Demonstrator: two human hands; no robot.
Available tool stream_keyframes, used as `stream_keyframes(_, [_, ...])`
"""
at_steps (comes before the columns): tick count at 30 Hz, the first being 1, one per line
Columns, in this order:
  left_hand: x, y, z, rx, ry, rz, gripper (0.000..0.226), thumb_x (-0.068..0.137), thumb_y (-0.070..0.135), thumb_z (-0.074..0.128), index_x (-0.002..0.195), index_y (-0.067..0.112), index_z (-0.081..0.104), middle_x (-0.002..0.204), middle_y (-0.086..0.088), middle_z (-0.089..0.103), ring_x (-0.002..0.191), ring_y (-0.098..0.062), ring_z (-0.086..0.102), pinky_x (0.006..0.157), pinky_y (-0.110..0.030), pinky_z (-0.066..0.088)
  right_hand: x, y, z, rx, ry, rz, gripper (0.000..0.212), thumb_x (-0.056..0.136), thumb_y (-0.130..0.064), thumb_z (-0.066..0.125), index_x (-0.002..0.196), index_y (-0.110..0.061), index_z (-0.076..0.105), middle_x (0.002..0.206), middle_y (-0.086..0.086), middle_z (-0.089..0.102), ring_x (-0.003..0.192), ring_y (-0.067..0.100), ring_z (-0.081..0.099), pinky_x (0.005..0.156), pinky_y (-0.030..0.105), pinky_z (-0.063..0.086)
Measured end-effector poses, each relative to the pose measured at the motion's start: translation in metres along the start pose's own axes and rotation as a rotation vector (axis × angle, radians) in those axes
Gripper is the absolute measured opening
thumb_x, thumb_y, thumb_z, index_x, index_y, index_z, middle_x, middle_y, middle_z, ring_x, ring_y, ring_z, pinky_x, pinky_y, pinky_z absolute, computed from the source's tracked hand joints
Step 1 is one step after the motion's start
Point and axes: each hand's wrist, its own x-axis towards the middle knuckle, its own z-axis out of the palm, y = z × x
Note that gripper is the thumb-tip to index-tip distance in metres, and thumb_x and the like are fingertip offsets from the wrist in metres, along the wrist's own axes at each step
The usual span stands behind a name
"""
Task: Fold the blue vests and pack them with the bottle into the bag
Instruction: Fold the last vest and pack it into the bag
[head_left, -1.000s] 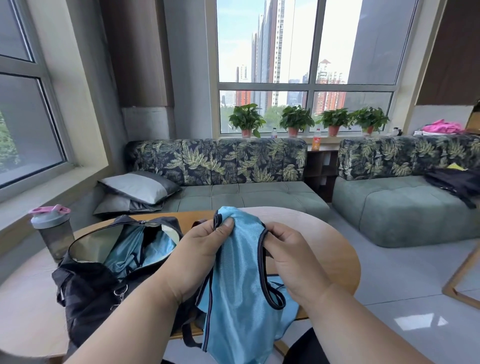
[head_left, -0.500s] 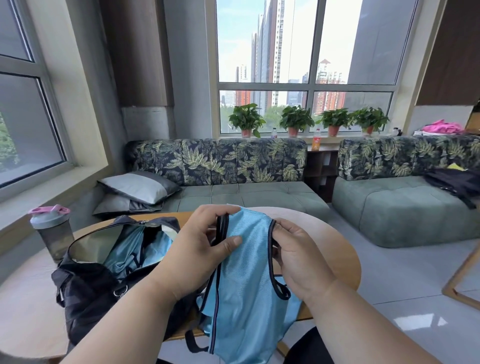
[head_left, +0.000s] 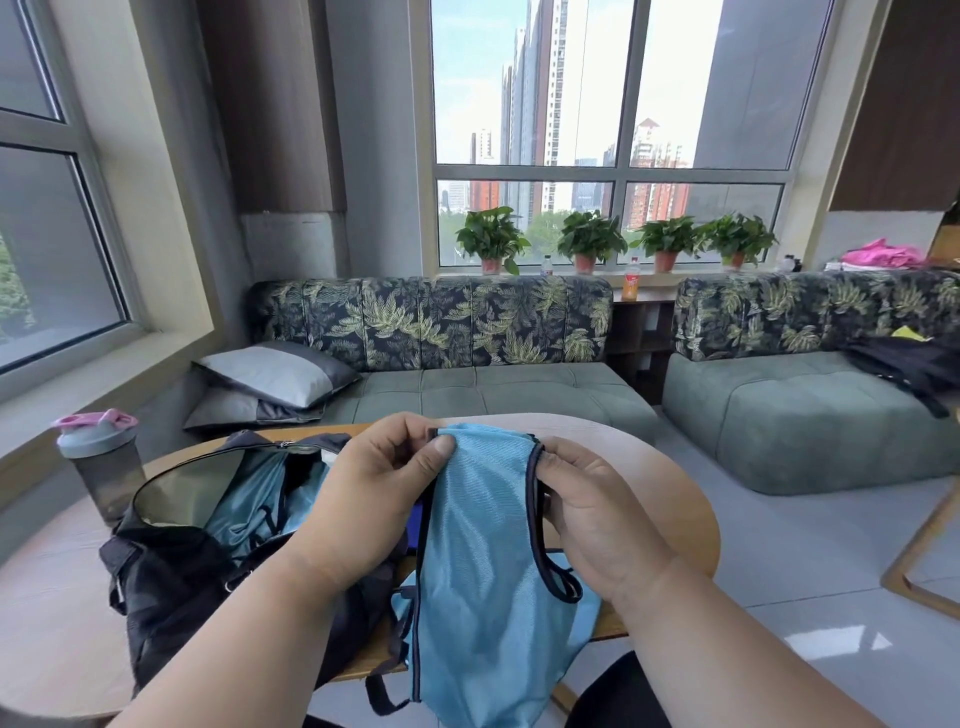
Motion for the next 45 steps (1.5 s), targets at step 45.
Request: stream_keyframes(45, [-0.004,0.020,-0.002,-0.486,0.009,-0.248,0.025,0.094,0.030,0.067,0.106,0.011,0.078,0.108,-0.018,0.076,0.092,-0.027,0.072,0.086,-0.036,0.059,-0.012,0.049,-0.028,-0.790,-0.376,0.108,0.024,0.071,-0.016,0.065,0.067,-0.025,0.043,0.071,-0.005,0.040,0.071,0.016,0.035,0.068,0.034,0.030])
